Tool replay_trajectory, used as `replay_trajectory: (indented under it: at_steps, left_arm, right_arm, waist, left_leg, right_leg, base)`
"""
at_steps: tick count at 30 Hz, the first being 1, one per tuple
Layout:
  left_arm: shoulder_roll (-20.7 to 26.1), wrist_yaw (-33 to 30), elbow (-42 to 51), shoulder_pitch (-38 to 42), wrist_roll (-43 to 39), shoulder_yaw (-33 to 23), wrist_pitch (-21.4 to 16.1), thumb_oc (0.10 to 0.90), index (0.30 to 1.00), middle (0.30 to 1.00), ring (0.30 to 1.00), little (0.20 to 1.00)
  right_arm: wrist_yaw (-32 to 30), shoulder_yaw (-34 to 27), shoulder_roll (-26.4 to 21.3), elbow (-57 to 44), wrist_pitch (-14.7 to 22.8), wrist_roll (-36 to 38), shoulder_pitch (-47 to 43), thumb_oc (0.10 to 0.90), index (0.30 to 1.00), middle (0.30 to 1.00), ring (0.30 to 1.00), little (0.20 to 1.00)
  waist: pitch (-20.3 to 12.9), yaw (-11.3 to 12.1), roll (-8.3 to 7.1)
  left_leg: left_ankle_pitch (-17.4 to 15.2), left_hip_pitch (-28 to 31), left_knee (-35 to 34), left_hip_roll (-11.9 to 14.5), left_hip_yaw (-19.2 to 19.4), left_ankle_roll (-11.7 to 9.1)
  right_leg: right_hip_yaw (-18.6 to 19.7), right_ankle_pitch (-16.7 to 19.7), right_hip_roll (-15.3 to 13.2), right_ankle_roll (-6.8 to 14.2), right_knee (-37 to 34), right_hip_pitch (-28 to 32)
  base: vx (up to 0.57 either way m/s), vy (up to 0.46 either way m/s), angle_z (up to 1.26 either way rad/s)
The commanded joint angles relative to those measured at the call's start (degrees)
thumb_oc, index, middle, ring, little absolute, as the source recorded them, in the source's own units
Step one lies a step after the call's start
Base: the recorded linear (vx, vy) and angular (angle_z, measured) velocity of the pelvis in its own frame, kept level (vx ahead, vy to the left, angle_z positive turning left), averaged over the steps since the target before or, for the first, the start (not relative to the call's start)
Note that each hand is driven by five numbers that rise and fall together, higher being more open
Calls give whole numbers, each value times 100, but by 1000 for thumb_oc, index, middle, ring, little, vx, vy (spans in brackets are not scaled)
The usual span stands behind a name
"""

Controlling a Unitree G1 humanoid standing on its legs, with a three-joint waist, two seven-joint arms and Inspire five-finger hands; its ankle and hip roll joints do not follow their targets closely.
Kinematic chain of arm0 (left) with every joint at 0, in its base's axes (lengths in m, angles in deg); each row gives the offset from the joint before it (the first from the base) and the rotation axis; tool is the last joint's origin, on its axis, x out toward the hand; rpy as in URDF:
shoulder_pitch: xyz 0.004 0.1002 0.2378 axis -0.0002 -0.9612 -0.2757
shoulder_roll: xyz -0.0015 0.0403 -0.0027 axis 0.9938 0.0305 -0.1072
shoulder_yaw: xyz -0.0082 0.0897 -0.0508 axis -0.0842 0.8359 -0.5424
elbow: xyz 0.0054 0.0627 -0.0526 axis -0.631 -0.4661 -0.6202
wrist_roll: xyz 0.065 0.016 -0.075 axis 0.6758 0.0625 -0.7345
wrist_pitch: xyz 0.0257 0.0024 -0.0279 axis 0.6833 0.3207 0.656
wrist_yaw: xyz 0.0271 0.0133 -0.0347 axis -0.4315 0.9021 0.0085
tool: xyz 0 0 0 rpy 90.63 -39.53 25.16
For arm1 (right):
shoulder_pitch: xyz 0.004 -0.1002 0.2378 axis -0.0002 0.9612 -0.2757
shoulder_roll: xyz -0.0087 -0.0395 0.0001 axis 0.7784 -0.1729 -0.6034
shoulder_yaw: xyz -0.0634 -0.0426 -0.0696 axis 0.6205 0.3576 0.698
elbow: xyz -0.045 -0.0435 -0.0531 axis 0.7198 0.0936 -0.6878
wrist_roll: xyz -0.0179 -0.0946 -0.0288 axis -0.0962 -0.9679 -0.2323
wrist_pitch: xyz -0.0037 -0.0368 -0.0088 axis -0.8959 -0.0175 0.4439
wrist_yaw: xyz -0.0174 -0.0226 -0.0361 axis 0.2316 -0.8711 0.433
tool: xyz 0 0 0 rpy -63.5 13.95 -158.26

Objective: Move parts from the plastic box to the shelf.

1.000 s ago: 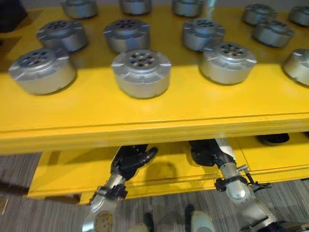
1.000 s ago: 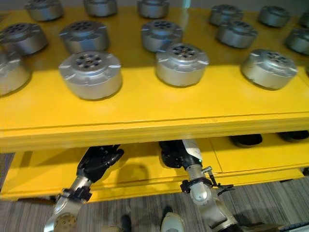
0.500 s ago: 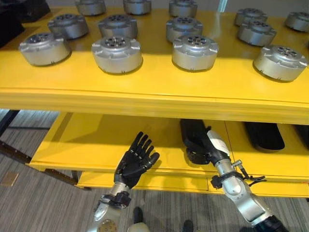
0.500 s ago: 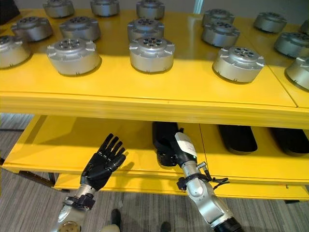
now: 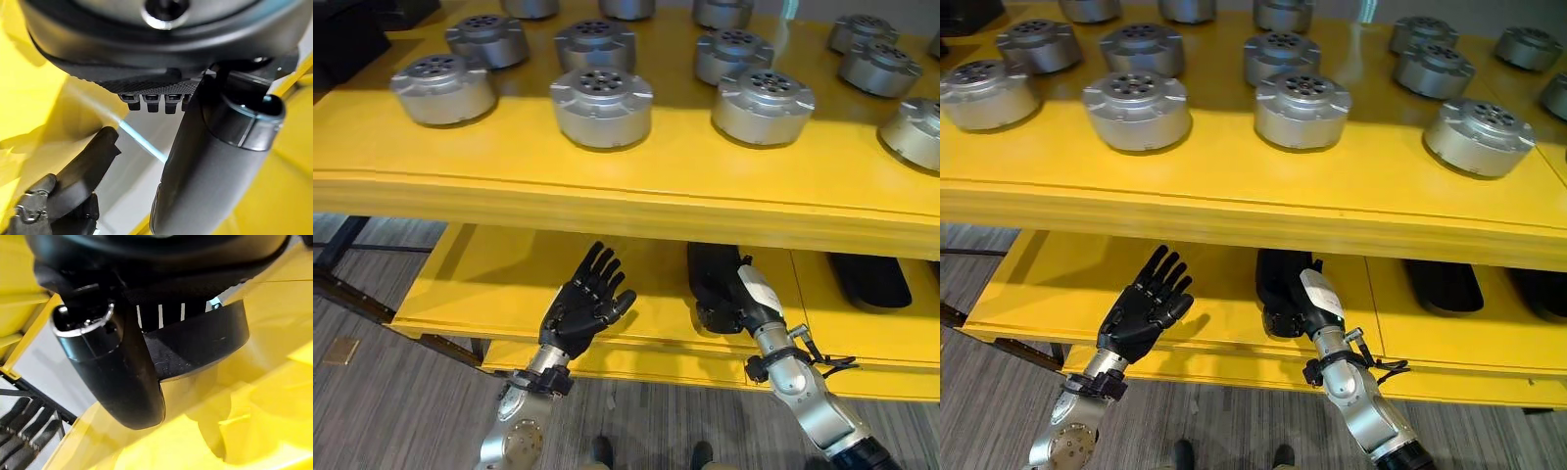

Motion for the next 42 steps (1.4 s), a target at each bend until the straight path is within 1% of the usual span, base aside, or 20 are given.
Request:
replay_trajectory:
  at_steps: [1, 2, 3, 5, 7, 9, 11, 12, 13, 14, 15, 16, 19, 20, 23, 24, 26, 32, 35, 42]
  left_arm:
    - [-38, 331, 635, 273, 111, 163, -176, 900, 1000, 1000, 1000, 1000]
    - [5, 320, 637, 357, 85, 285, -122, 900, 1000, 1000, 1000, 1000]
    - [51, 329, 609, 418, 134, 353, -139, 900, 1000, 1000, 1000, 1000]
    - [115, 316, 563, 519, 166, 454, -177, 900, 1000, 1000, 1000, 1000]
    - [205, 168, 545, 683, 57, 448, -186, 900, 1000, 1000, 1000, 1000]
    - [228, 133, 558, 854, -115, 382, -113, 900, 1000, 1000, 1000, 1000]
    - [238, 129, 588, 1055, -61, 364, -80, 900, 1000, 1000, 1000, 1000]
    - [216, -41, 642, 1174, -43, 402, -71, 900, 1000, 1000, 1000, 1000]
    - [180, -58, 650, 1241, -254, 410, 67, 900, 1000, 1000, 1000, 1000]
    - [177, -60, 651, 1255, -273, 405, 92, 900, 1000, 1000, 1000, 1000]
    - [153, -96, 676, 1276, -252, 384, 97, 900, 1000, 1000, 1000, 1000]
    - [149, -143, 710, 1289, -278, 377, 70, 900, 1000, 1000, 1000, 1000]
    - [154, -294, 797, 1284, -392, 333, 67, 900, 1000, 1000, 1000, 1000]
    - [104, -302, 772, 1394, -321, 325, 23, 900, 1000, 1000, 1000, 1000]
    - [83, -248, 756, 1476, -376, 372, -16, 900, 1000, 1000, 1000, 1000]
    - [70, -257, 744, 1480, -379, 390, -18, 900, 1000, 1000, 1000, 1000]
    - [31, -356, 700, 1490, -365, 423, -38, 900, 1000, 1000, 1000, 1000]
    - [-89, -311, 670, 1436, -393, 463, 115, 900, 1000, 1000, 1000, 1000]
    - [-105, -303, 677, 1384, -401, 493, 155, 900, 1000, 1000, 1000, 1000]
    - [-129, -327, 656, 1358, -443, 553, 235, 900, 1000, 1000, 1000, 1000]
  right_arm:
    - [-561, -454, 2, -389, 315, -294, -704, 400, 300, 300, 300, 300]
    - [-729, -467, -19, -370, 270, -325, -694, 400, 300, 300, 300, 300]
    - [-796, -484, -44, -343, 251, -333, -696, 400, 300, 300, 300, 300]
    - [-905, -563, -109, -278, 280, -306, -720, 400, 300, 300, 300, 300]
    - [-1036, -563, -217, -157, 298, -221, -895, 400, 300, 300, 300, 300]
    - [-1072, -569, -265, -108, 261, -203, -1137, 400, 300, 300, 300, 300]
    - [-1125, -546, -293, 29, 174, -155, -1460, 400, 300, 300, 300, 300]
    - [-1161, -542, -319, 182, 169, -75, -1685, 400, 300, 300, 300, 300]
    - [-1069, -566, -334, 254, 146, 15, -1816, 400, 300, 300, 300, 300]
    - [-1034, -572, -335, 252, 126, 23, -1835, 400, 300, 300, 300, 300]
    - [-875, -562, -340, 293, 110, 189, -1934, 400, 300, 300, 300, 300]
    - [-828, -554, -354, 303, 134, 241, -1988, 400, 300, 300, 300, 300]
    - [-737, -564, -394, 247, 144, 315, -2041, 400, 300, 300, 300, 300]
    - [-688, -545, -406, 166, 67, 328, -2125, 400, 300, 300, 300, 300]
    - [-655, -570, -450, 238, 15, 357, -2262, 400, 300, 300, 300, 300]
    - [-658, -577, -457, 262, -5, 358, -2288, 400, 300, 300, 300, 300]
    - [-642, -595, -444, 316, -79, 460, -2331, 400, 300, 300, 300, 300]
    - [-517, -621, -401, 366, -130, 576, -2148, 400, 300, 300, 300, 300]
    - [-523, -645, -384, 408, -100, 524, -2080, 400, 300, 300, 300, 300]
    - [-495, -694, -410, 505, -259, 528, -2160, 400, 300, 300, 300, 300]
  waist:
    - [-247, -36, 56]
    - [-190, -106, 76]
    - [-172, -137, 74]
    - [-93, -133, 30]
    - [103, -81, -27]
    - [287, -55, -22]
    - [509, -24, -13]
    - [647, -11, -11]
    - [752, -1, -23]
    - [762, 1, -25]
    - [849, 29, -45]
    - [901, 48, -59]
    - [1041, 60, -106]
    - [1135, 38, -108]
    - [1213, 33, -63]
    - [1219, 30, -47]
    - [1243, 20, -33]
    - [1230, -25, -6]
    - [1217, -37, 12]
    - [1224, -49, 15]
  left_leg:
    - [-672, 638, -14, 95, 97, 175]
    - [-670, 565, 4, 76, -56, 232]
    - [-665, 489, 26, 66, -148, 255]
    - [-702, 285, 160, 22, -268, 275]
    - [-806, -55, 530, 41, -297, 272]
    - [-797, -319, 721, 85, -313, 275]
    - [-770, -573, 906, 123, -352, 268]
    - [-772, -739, 1086, 152, -377, 253]
    - [-816, -866, 1295, 189, -307, 250]
    - [-838, -905, 1353, 196, -296, 250]
    - [-895, -986, 1567, 250, -159, 260]
    - [-963, -1076, 1765, 291, -94, 265]
    - [-1274, -1388, 2508, 369, -48, 308]
    - [-1573, -1810, 3214, 435, -73, 400]
    - [-1843, -2167, 3820, 475, -125, 495]
    - [-2065, -2217, 4040, 466, -197, 483]
    - [-2320, -2459, 4531, 482, -247, 553]
    - [-2689, -2726, 5228, 487, -346, 665]
    - [-2784, -2802, 5430, 485, -371, 696]
    - [-2950, -2885, 5766, 506, -419, 730]
  right_leg:
    - [203, -95, 476, 44, 623, -417]
    - [525, -197, 503, 59, 876, -559]
    - [706, -251, 528, 58, 961, -612]
    - [830, -239, 539, 58, 941, -686]
    - [854, -173, 470, 51, 898, -854]
    - [859, -177, 479, 12, 1029, -1082]
    - [868, -201, 499, -36, 1160, -1273]
    - [854, -233, 510, -89, 1275, -1386]
    - [755, -295, 475, -116, 1463, -1505]
    - [743, -313, 467, -119, 1509, -1541]
    - [561, -383, 421, -151, 1706, -1611]
    - [481, -449, 397, -174, 1885, -1694]
    - [417, -726, 359, -259, 2529, -1968]
    - [448, -1090, 300, -388, 3369, -2388]
    - [480, -1432, 170, -484, 4148, -2744]
    - [533, -1650, 133, -447, 4434, -2807]
    - [581, -1891, 65, -511, 4926, -3039]
    - [700, -2159, 44, -602, 5479, -3277]
    - [704, -2238, 28, -624, 5676, -3370]
    - [721, -2383, -2, -663, 5949, -3460]
  base:
    - [-10, 33, 2]
    - [-21, -3, -3]
    - [-41, -59, 1]
    - [-89, -148, 63]
    - [-163, -218, 67]
    - [-244, -124, 13]
    - [-287, -101, -4]
    - [-253, -99, -4]
    - [-194, -78, -3]
    - [-162, -42, -11]
    - [-117, -13, -15]
    - [-132, -13, -17]
    - [-101, -20, -29]
    - [-181, 3, -21]
    - [-89, 38, 4]
    - [20, 39, 11]
    - [2, 37, 9]
    - [12, 23, -2]
    - [10, 7, 0]
    - [0, 0, 0]
